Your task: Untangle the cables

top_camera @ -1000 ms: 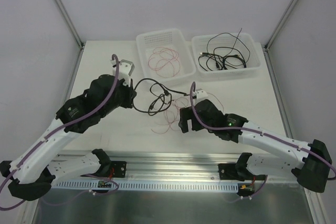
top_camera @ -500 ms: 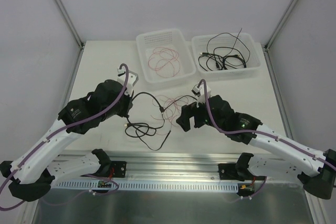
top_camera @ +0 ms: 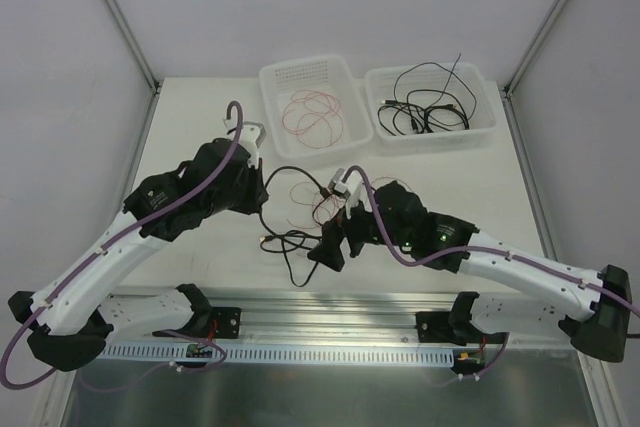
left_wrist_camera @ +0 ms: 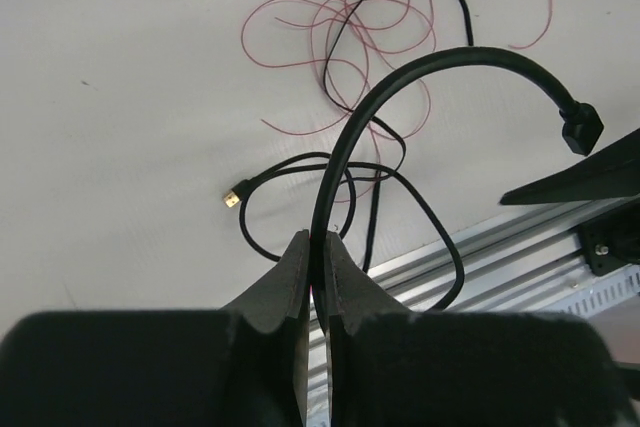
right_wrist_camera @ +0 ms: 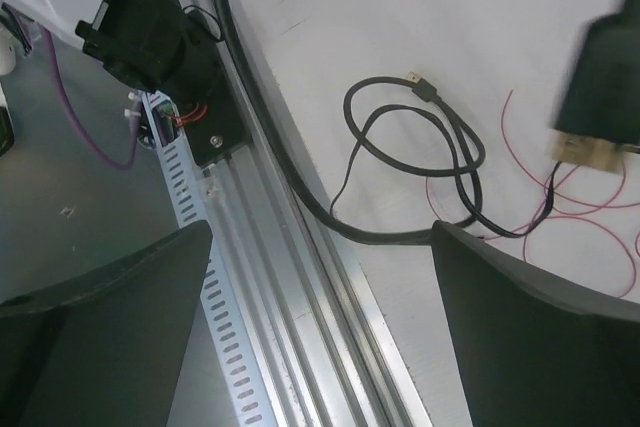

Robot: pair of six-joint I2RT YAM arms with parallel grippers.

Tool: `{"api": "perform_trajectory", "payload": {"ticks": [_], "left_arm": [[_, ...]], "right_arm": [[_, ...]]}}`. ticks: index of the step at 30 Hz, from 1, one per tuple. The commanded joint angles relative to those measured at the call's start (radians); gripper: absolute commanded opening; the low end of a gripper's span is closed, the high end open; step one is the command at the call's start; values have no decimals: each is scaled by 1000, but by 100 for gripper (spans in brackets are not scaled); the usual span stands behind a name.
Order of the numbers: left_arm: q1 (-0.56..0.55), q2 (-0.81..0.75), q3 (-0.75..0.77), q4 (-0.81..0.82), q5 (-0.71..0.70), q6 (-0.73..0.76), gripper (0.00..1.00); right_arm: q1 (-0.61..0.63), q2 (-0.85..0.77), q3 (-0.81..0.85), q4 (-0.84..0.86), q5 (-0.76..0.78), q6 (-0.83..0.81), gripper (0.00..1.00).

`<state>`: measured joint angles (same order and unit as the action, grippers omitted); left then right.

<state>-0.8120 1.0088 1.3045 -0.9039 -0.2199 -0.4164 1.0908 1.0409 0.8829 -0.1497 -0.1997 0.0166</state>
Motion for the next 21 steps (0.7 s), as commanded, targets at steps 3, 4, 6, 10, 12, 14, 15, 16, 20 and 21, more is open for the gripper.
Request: {"api": "perform_trajectory", "payload": {"ticks": [3,4,6,10,12,14,15,16,20,21], "left_arm": [[-7,20,96,16,74,-119,0],[-7,22,101,17,91,-127,0],[-7,25,104,20,102,-128,0],[-7,17,93,23,90,-125,0],[-7,7,76,26,51,-124,2],[-7,-2,36,34,10,-122,5],[-7,-13,20,37,-31,-124,12],[-7,-19,-14,48,-51,-128,16],[-7,-58,-97,112,-79,-131,40],[-7,-67,-129,129,-78,-130,58]], "right_arm": [[41,112,36,98,-1,-101,95],[44,143,34,108,6,-102,95],[52,179,31,133,28,-101,93],[66,231,39,145,19,-98,70],[75,214,53,127,25,-96,44],[78,193,63,92,35,-96,23],[80,158,77,50,43,-98,3],[80,140,85,23,55,-98,1],[77,76,183,-146,140,-116,1],[75,71,239,-219,161,-116,1]]}}
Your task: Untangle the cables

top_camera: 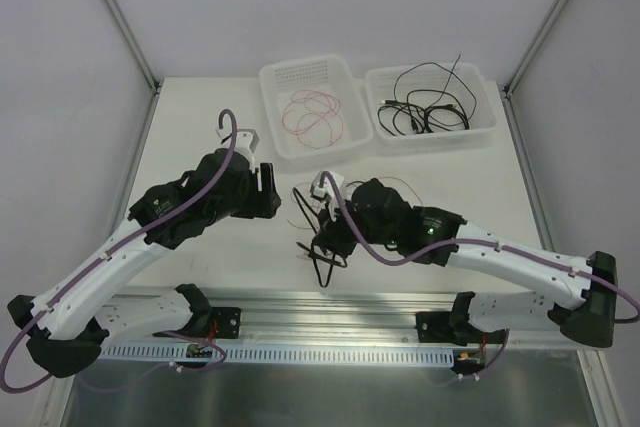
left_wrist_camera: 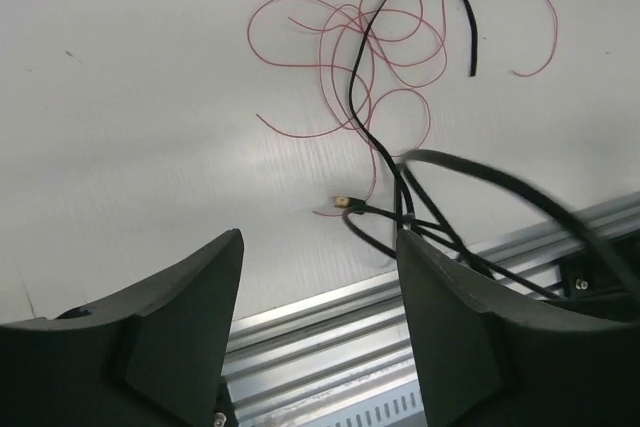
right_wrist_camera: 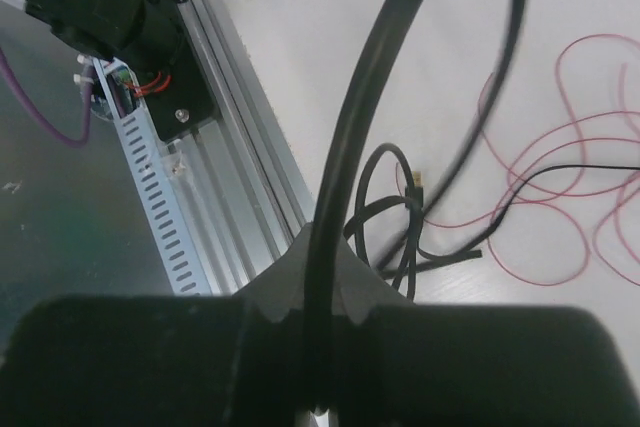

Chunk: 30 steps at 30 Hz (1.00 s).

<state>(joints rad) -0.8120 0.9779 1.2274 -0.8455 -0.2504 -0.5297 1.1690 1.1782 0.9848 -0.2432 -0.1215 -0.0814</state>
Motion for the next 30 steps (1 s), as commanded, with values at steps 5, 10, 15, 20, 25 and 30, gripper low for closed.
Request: {"api": "perform_trajectory", "payload": {"ticks": [5,10,15,20,25,30], "left_arm": [[-7,-132,-147,221,2,20,85],[-7,-194,-288,377,170,63,85],[-10,-185,-402,521,316,45,85],[-62,-142,-489,742,390,2,84],[-130,-102,-525,897,408,-30,79],[-165,-58,-545,945,407,-75,73]], "right_arm": [[-26,-52,320,-329,196,11,1],[-43,-20,455,-393,207,61,1],[-51,-3,515,-403,180,123,1],[-51,-5,502,-396,192,163,1],[-51,-9,476,-384,200,181,1],[-51,-12,462,-370,203,195,1]]}}
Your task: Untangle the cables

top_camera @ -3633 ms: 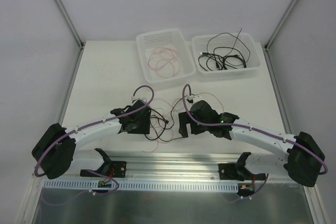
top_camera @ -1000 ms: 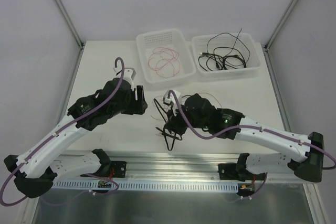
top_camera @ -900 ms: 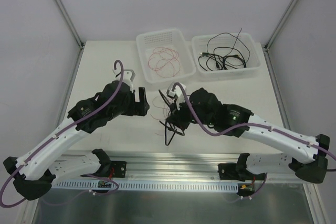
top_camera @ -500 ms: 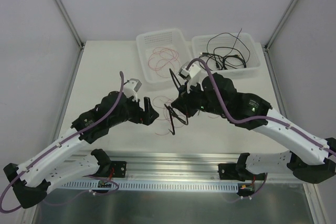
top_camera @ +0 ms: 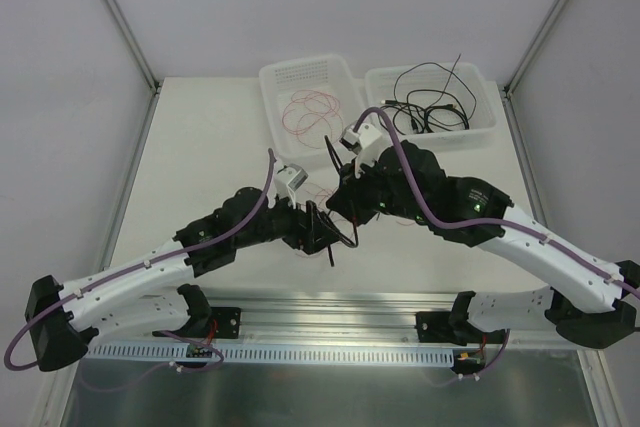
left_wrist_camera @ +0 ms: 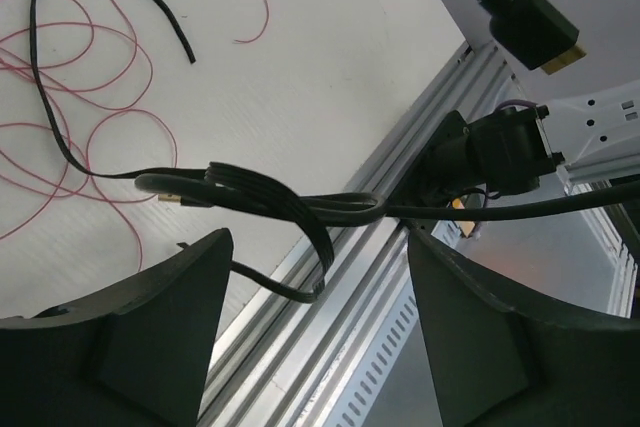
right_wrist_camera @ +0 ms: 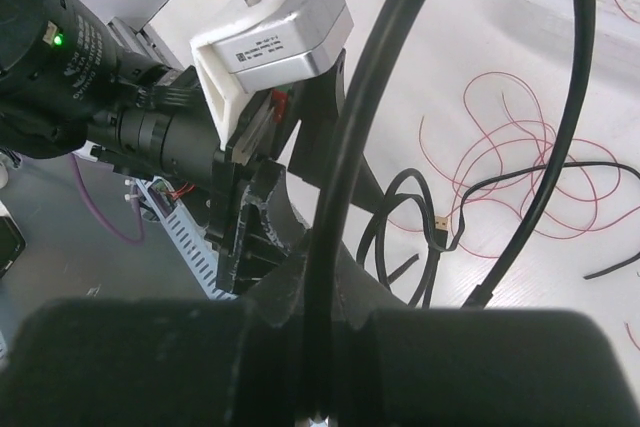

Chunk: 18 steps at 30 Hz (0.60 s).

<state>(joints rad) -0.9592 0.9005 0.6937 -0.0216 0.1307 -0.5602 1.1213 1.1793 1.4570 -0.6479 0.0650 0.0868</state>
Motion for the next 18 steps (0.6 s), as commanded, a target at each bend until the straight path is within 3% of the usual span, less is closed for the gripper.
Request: {"api": "perform_trajectory", "payload": {"ticks": [1,4,7,8,9,13,18], "left_arm": [[-24,40,-13,124,14,-49,70],[-39,63,-20,123,-8,-73,62],[-39,72,-36,121,-54,-89,29],[-39,66,-45,117,-104,-92,9],[-38,58,-49,79,-129,-98,0],[-9,6,-63,-32,-272,-106,0],[161,-63,-114,-112,-195,-141,0]], "right_arm": [[-2,-15,-11,39,18,27,1],[-2,-15,-9,39,18,28,1],[-3,-26,-12,16,45,24,1],[-3,-39,-17,10,55,24,1],[-3,-46,-21,5,65,22,1],[-18,-95,-46,-44,119,8,1],[-49,-176,-92,-117,153,2,1]]}}
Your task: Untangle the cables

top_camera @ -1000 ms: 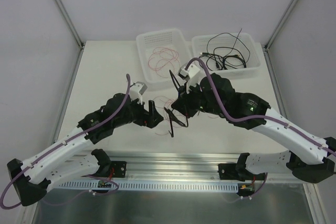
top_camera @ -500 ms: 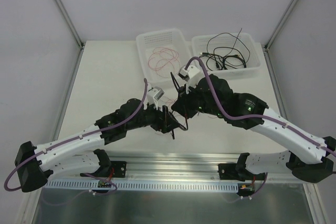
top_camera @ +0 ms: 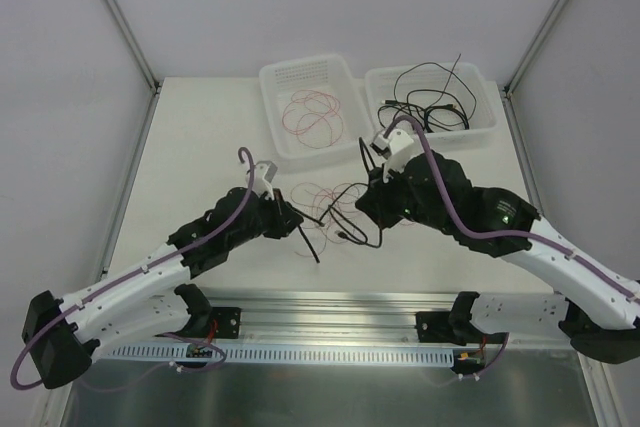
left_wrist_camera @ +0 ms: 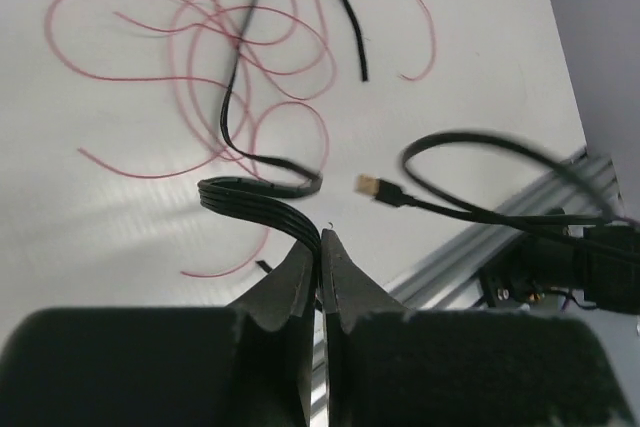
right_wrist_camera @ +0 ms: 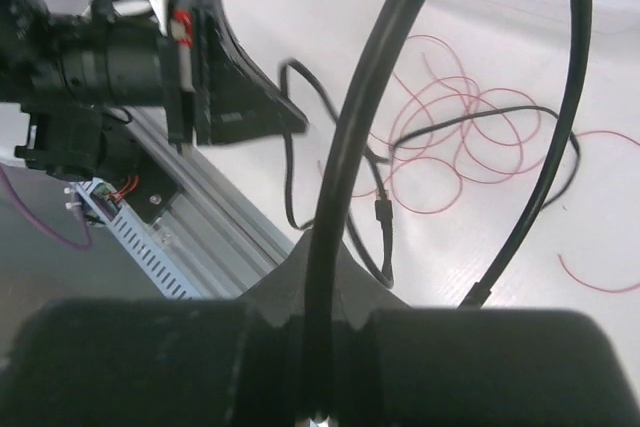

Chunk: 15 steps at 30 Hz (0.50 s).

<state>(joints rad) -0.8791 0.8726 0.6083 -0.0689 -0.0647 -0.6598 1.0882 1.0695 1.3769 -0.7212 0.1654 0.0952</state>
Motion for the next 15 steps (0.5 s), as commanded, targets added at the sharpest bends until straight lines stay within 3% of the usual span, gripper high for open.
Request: {"api": "perform_trajectory", "payload": {"ticks": [1,6,10,13,15], "left_arm": [[142,-44,-39,-80,17,-44,0],[232,18,-76,-104,20,-38,0],[236,205,-65,-101,63,-47,2],[235,311,-24,-101,133,-34,12],[235,328,2,-101,177,-27,30]], "right_arm": [[-19,-78,-15,-69,60,-9,1],[-27,-143,20,-129,45,-20,1],[-28,-169,105,-193,26,-37,1],[-28,-181,160,-231,69,-63,1],[-31,-181,180,-244,98,-75,1]]}}
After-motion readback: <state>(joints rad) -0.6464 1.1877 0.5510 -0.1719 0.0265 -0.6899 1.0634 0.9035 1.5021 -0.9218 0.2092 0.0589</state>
